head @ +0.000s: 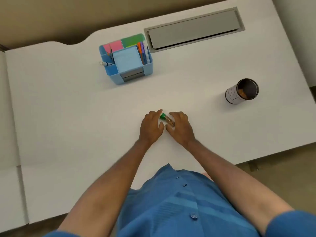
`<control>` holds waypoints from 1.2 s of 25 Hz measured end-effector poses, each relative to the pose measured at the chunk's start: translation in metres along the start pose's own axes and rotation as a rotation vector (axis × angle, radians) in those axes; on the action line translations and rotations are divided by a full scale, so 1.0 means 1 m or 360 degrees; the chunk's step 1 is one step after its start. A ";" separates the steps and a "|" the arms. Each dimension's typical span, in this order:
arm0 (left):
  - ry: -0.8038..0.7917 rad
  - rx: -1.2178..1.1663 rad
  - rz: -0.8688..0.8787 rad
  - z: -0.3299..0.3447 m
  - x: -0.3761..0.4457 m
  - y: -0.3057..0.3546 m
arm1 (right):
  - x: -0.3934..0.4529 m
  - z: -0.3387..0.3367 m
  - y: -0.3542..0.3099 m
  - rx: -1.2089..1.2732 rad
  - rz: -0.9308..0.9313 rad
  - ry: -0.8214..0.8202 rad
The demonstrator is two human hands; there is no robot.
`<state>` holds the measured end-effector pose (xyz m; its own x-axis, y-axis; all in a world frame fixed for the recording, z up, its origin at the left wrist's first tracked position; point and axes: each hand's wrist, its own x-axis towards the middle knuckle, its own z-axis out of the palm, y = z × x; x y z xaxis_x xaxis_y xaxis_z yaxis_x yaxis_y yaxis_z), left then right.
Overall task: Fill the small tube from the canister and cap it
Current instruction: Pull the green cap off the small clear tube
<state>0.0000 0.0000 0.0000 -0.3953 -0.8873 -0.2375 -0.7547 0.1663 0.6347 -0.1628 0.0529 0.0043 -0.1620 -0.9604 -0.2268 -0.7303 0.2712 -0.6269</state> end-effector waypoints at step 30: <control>-0.0425 -0.1447 -0.0604 -0.023 -0.020 0.078 | -0.048 -0.077 0.000 0.0431 -0.0055 -0.0030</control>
<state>-0.0391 0.0205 0.0713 -0.4003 -0.6702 -0.6250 -0.2152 -0.5942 0.7750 -0.2062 0.0942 0.0724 -0.1257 -0.9686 -0.2144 -0.5306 0.2483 -0.8105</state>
